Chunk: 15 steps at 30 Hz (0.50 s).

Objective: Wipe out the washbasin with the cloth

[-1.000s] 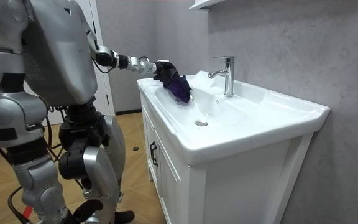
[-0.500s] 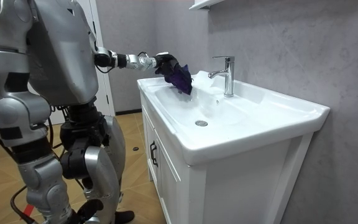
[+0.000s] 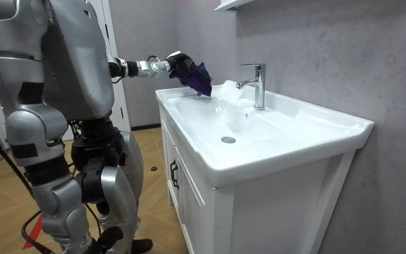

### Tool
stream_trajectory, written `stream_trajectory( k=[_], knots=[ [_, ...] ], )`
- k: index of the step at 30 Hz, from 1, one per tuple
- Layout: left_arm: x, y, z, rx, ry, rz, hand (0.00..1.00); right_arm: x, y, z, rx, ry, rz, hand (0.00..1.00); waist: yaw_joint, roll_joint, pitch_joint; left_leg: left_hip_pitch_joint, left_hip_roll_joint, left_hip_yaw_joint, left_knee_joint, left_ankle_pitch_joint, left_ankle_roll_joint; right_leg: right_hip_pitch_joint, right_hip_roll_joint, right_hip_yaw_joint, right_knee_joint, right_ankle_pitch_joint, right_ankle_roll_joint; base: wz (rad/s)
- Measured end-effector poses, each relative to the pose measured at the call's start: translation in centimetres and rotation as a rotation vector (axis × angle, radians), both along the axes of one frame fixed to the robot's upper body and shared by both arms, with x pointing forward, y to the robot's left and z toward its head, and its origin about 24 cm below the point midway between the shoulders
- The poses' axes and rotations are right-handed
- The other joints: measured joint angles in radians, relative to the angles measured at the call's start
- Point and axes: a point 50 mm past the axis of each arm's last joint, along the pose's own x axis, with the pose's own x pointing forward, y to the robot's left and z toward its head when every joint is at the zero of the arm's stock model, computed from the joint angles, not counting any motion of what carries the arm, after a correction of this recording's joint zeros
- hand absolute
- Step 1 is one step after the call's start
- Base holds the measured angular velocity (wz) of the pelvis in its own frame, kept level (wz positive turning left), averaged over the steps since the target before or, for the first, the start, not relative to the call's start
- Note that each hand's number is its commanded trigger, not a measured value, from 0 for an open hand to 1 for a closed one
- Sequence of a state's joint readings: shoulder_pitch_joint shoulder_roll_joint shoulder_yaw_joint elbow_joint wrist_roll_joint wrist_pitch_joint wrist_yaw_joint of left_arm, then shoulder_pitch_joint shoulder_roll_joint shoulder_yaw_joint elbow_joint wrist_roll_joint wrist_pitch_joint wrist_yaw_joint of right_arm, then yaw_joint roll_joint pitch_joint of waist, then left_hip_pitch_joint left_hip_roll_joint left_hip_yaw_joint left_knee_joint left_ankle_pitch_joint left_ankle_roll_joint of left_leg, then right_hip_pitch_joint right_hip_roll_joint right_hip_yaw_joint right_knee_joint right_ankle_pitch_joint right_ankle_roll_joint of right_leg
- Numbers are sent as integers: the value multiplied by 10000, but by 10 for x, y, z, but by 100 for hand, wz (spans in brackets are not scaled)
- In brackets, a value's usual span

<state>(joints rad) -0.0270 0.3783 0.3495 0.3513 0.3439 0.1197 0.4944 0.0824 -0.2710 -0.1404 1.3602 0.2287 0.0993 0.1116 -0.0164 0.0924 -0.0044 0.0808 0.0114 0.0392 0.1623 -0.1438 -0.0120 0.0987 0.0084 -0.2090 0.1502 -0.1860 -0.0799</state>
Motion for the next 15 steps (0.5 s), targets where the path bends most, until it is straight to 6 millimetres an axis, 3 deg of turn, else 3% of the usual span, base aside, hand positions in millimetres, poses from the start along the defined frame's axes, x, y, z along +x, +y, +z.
stream_trajectory(
  k=[8,15],
  knots=[
    [-7,10,4,-6,-427,532,100,-9,4,-2,88,293,-16,0,278,-110,-19,36,-38,47,-3,0,0,2,-36,74,19,-22,37,-2],
    [-25,20,-12,-332,75,1257,100,-17,5,-2,24,518,-130,0,417,-138,-16,105,-44,99,-9,-1,1,63,-46,92,20,-31,49,0]
  ],
)
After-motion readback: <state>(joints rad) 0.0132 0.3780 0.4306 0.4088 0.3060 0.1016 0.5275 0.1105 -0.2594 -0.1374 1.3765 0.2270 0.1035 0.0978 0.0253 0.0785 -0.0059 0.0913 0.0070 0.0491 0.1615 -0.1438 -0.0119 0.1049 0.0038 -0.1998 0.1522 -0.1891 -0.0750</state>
